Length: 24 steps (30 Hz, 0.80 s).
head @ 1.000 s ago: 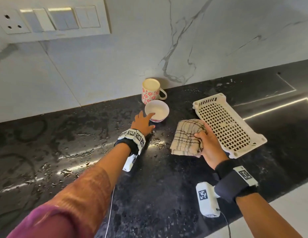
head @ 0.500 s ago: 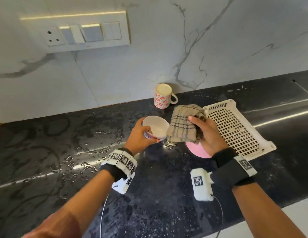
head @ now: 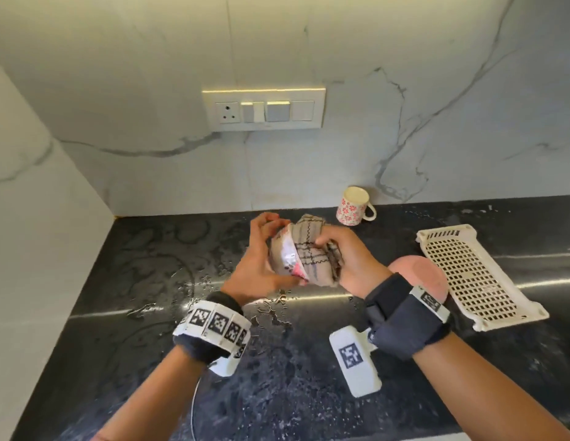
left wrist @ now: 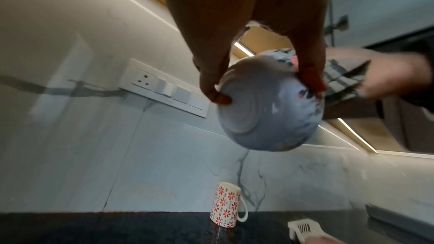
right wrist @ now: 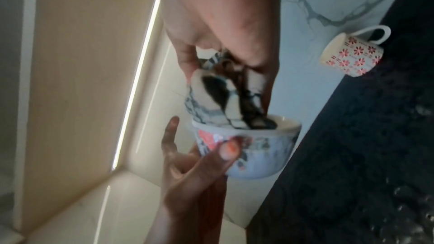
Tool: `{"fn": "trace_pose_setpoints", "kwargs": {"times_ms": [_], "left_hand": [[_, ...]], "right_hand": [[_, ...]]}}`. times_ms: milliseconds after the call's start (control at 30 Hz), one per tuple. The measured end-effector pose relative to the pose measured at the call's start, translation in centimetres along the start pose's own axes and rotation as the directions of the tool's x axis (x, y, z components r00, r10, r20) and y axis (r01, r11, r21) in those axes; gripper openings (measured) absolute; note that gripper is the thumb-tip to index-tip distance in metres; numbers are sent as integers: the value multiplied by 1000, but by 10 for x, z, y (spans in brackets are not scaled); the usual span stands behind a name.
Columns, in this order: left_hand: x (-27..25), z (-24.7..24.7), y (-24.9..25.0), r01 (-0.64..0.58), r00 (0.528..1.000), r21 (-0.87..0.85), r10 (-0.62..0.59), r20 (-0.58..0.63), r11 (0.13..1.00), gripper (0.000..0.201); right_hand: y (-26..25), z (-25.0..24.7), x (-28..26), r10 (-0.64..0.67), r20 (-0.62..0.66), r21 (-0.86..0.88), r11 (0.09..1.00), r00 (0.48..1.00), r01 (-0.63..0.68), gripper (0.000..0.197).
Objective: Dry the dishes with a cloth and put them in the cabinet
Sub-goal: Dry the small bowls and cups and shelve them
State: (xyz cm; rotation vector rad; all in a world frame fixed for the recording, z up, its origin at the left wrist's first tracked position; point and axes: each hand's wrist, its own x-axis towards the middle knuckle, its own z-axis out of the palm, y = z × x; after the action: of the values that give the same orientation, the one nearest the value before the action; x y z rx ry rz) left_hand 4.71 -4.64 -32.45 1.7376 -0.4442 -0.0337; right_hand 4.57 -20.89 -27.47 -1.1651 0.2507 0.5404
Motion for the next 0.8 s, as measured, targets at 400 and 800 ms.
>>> {"fn": "trace_pose_setpoints", "kwargs": {"times_ms": [400, 800], "left_hand": [[-23, -7, 35, 64, 971, -644, -198, -137, 762, 55], [-38, -20, 56, 372, 897, -782, -411, 164, 500, 54]], "right_hand": [[4, 52, -26, -246, 102, -2, 969, 964, 248, 25], [21, 53, -56, -508, 311, -705, 444, 803, 553, 49]]}}
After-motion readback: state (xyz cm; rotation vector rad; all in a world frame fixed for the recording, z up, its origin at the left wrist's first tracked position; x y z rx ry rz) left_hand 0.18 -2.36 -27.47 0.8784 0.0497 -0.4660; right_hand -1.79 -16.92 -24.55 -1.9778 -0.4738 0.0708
